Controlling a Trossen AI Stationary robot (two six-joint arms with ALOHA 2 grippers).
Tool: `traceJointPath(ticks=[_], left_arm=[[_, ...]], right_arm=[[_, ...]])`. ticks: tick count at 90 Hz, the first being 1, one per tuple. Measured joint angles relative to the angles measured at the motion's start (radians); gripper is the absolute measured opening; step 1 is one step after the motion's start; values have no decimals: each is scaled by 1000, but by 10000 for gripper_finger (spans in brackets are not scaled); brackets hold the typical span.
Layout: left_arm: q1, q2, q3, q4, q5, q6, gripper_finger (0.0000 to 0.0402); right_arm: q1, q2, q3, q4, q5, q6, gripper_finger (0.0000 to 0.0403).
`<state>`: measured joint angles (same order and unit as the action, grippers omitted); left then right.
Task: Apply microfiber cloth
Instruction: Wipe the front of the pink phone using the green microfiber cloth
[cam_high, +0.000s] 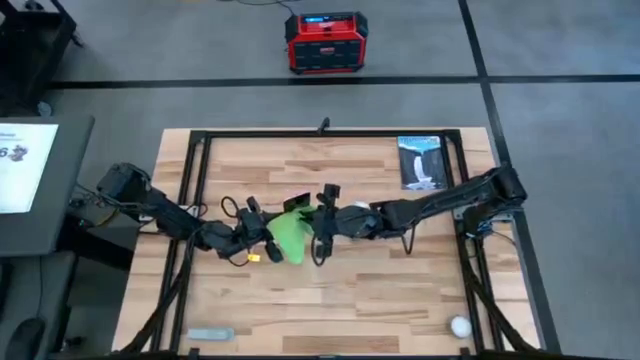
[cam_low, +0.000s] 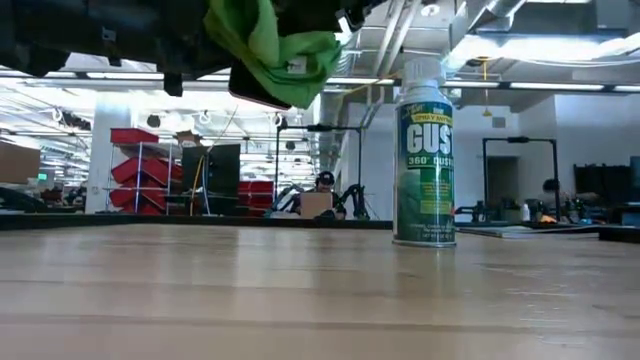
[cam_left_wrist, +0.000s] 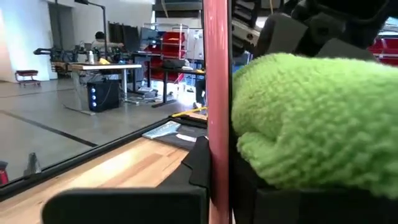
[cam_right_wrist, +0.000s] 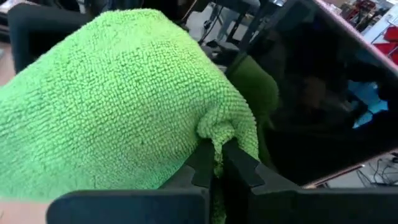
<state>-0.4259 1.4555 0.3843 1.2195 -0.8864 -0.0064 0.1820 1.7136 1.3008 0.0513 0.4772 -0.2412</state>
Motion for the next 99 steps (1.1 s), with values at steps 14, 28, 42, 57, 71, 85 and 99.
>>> traceJointPath(ticks=[14,28,42,57,71,85,99], left_arm=[[0,-1,0,-1,8,-3,4],[0,-1,0,-5,7,-10,4],[0,0,0,-6,11,-3,4],[0,0,0,-5,7,2,4],[0,-1,0,7,14,11,4],[0,0,0,7,8,24,4],[-2,0,0,8,4,26,4]], right_arm=[[-17,-55,37,-8,0,-64,0],[-32,-89,49,-28,1,-89,0],[-30,-91,48,-78,-5,-48,0],[-30,-68,-20,-44,-17,10,0],[-26,-45,-59,21,-39,57,0],[-26,4,-77,52,-67,85,0],[-25,36,-79,83,-80,87,0]])
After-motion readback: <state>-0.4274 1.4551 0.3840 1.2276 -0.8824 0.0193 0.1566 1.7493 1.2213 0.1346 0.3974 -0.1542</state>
